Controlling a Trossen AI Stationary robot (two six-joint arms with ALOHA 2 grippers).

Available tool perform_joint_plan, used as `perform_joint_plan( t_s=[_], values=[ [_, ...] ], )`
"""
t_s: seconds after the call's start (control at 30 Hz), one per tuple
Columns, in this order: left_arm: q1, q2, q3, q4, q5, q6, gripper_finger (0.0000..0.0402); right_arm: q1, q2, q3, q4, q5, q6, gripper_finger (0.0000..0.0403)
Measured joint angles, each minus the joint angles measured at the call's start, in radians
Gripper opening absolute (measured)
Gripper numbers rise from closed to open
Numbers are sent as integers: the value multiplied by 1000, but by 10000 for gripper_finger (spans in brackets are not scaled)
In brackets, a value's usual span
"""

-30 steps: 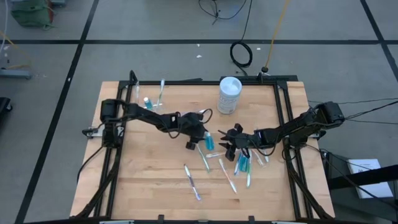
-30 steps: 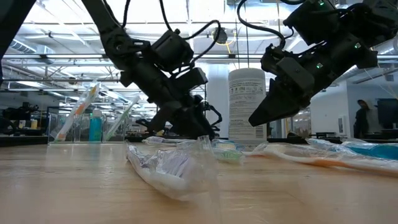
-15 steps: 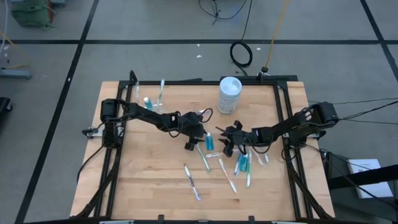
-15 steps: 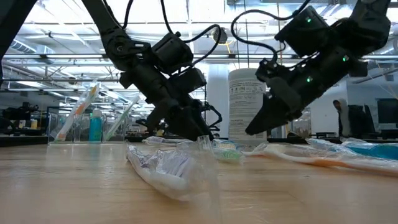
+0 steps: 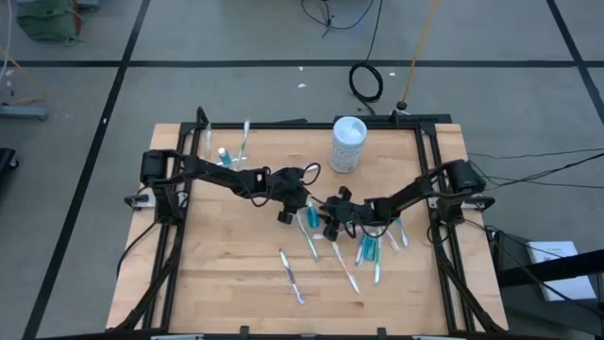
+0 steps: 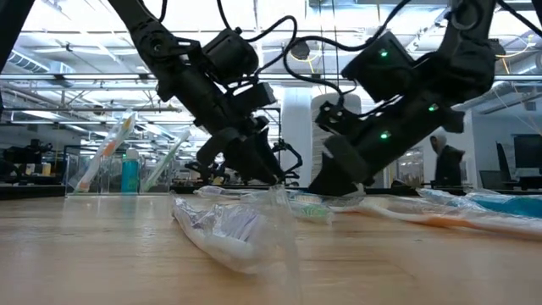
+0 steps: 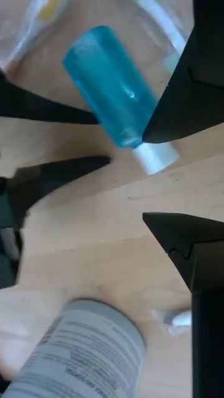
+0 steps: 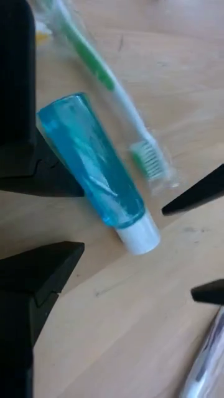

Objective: Pick & Place toothbrushing station
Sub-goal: Put the mouthwash into the transparent organizer

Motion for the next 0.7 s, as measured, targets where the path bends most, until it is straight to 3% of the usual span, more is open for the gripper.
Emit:
perform_joint_plan(
  t_s=[0.33,0.7],
  values=[
    [-1,2,0,-89,133,53,198,22,25,36,22,-28,2,121],
    [-6,2,0,-188,156,39,198,28,24,37,22,5,30,121]
  ],
)
